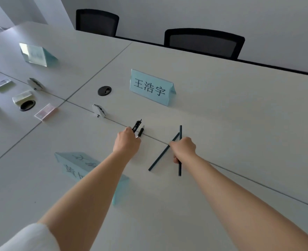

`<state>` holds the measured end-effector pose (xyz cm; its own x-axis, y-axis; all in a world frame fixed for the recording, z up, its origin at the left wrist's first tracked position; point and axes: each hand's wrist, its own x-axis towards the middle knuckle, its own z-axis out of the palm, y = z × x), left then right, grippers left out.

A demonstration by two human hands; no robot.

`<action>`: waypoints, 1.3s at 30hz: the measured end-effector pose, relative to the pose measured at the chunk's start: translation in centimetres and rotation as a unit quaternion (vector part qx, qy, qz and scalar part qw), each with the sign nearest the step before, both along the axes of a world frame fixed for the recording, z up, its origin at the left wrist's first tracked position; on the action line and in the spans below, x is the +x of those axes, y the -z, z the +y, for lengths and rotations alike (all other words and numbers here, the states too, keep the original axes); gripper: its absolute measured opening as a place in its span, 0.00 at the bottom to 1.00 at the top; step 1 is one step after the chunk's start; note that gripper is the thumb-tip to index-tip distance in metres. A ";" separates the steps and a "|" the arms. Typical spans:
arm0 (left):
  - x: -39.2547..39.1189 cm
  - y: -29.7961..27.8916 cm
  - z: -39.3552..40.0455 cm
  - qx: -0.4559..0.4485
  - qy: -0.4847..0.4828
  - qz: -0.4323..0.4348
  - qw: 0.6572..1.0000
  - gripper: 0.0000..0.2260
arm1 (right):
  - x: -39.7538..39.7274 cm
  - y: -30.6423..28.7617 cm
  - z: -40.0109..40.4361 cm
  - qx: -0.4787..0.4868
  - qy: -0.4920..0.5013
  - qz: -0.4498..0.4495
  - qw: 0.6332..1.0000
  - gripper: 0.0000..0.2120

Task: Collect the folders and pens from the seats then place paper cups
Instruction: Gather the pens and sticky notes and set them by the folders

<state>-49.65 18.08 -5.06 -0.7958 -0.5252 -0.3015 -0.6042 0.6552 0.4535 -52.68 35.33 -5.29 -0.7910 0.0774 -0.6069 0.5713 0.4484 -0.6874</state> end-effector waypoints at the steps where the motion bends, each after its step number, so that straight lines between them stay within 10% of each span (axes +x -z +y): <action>1: -0.2 0.5 -0.2 -0.002 0.003 0.000 1.000 0.09 | -0.4 0.6 -0.4 0.015 -0.011 0.012 1.000 0.09; 10: -0.1 1.7 -0.3 -0.040 0.028 -0.029 0.998 0.03 | 0.0 1.9 -2.1 0.148 -0.082 0.070 0.983 0.05; 22: 7.3 -9.2 2.6 0.062 0.042 0.023 0.997 0.12 | 9.7 -7.5 0.4 0.005 -0.079 0.081 0.994 0.12; 39: 52.2 -17.1 -4.8 0.351 -0.174 0.225 0.892 0.13 | 46.7 -17.1 -8.1 -0.021 -0.214 0.151 0.965 0.07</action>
<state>2.60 13.30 12.00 -0.7442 -0.5722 -0.3446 -0.3690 -0.0779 0.9262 -5.99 27.19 11.78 -0.8865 -0.3147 -0.3393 0.1109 0.5672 -0.8161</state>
